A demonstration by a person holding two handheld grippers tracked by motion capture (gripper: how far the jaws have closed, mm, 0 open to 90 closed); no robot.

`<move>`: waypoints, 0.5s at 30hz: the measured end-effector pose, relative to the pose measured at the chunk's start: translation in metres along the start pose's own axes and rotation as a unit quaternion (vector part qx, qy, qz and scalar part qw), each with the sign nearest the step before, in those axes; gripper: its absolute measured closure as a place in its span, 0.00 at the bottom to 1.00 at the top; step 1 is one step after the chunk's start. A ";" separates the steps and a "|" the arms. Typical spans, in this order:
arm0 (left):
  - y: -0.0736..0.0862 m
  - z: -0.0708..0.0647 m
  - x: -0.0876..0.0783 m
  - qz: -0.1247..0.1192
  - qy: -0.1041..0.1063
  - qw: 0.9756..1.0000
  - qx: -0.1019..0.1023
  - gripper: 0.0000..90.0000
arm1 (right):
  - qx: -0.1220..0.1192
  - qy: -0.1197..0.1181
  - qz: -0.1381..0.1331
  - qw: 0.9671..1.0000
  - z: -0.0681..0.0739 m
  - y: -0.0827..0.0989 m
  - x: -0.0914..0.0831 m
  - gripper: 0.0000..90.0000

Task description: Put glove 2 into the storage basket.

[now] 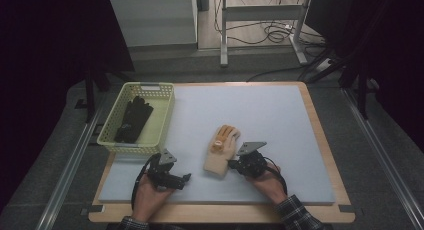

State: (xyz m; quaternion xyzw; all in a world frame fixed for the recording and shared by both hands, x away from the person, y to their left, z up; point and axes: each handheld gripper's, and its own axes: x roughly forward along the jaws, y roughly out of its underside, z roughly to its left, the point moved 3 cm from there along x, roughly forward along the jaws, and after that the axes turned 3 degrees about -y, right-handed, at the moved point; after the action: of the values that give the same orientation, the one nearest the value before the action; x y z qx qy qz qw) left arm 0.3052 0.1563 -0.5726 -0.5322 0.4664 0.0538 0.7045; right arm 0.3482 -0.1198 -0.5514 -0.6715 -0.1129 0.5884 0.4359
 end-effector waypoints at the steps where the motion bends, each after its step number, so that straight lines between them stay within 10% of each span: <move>1: 0.000 0.000 0.000 -0.001 0.000 1.000 -0.002 0.02 | -0.001 -0.002 -0.001 1.000 0.001 -0.002 0.003 0.97; 15: 0.000 0.000 0.000 -0.001 0.000 1.000 -0.002 0.02 | -0.009 0.000 -0.007 1.000 0.011 -0.025 0.033 0.97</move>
State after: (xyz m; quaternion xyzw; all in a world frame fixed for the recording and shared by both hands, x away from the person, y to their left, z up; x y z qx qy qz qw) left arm 0.3051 0.1560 -0.5727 -0.5340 0.4659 0.0543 0.7034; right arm 0.3570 -0.0776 -0.5553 -0.6746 -0.1229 0.5842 0.4341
